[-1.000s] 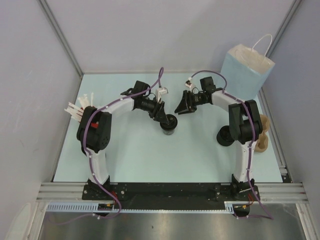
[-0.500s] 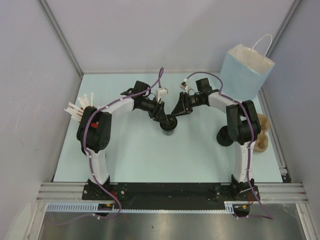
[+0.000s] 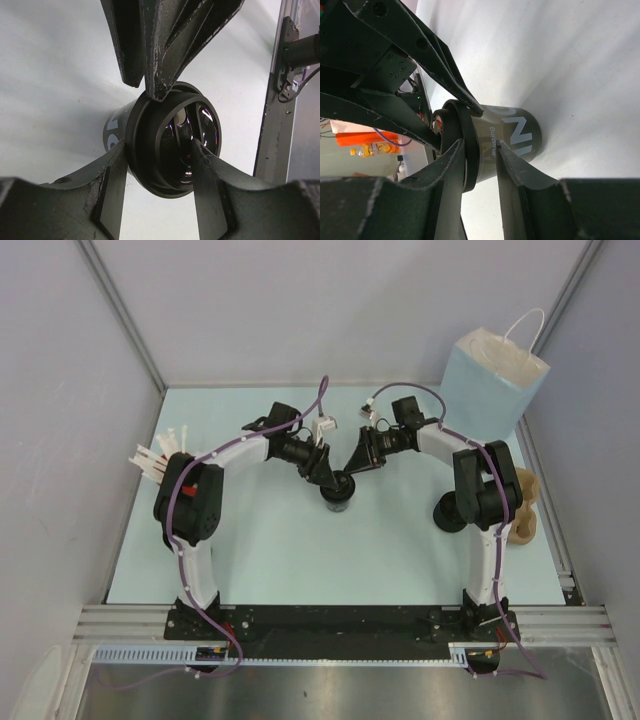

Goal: Pack the takeout coffee

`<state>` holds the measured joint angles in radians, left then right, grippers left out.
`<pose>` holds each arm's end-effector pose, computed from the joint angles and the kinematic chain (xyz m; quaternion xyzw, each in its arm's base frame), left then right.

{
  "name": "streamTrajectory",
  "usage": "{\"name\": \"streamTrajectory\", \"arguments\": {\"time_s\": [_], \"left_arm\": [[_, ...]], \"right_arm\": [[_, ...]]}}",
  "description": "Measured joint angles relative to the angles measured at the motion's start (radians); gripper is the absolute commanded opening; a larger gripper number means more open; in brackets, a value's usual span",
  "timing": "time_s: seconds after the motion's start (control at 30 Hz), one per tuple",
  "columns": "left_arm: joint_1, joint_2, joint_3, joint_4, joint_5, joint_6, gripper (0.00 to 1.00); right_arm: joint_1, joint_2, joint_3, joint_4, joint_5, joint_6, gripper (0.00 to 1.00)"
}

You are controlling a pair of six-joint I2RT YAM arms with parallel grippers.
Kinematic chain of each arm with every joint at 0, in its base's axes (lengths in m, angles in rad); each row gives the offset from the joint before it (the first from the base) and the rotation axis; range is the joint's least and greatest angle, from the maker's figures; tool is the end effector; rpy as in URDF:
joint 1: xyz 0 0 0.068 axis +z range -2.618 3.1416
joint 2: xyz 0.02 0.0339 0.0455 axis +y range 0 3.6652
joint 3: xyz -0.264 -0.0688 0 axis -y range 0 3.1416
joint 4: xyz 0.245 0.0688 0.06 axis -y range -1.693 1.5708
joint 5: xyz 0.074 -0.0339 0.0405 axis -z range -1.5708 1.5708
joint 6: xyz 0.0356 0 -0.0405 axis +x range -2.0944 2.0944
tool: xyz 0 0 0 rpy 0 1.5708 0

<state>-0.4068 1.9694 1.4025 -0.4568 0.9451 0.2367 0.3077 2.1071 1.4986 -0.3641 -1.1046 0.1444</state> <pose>0.3658 -0.1890 0.1948 0.3878 0.7744 -0.4571 0.2024 0.4106 0.1638 0.1752 -0.2204 0.7982 0.5448 0.1321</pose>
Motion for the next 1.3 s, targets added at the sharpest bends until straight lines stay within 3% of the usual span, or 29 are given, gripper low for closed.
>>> {"name": "streamTrajectory", "arguments": {"time_s": [1.0,1.3], "left_arm": [[-0.008,-0.028,-0.001,-0.046,-0.084,0.003,0.24],[-0.009,-0.040,-0.002,-0.070,-0.111,0.006,0.24]], "right_arm": [[0.075,-0.099,-0.027,-0.032,0.237,-0.183,0.33],[0.102,-0.115,-0.035,-0.015,0.317,-0.220,0.54]]}}
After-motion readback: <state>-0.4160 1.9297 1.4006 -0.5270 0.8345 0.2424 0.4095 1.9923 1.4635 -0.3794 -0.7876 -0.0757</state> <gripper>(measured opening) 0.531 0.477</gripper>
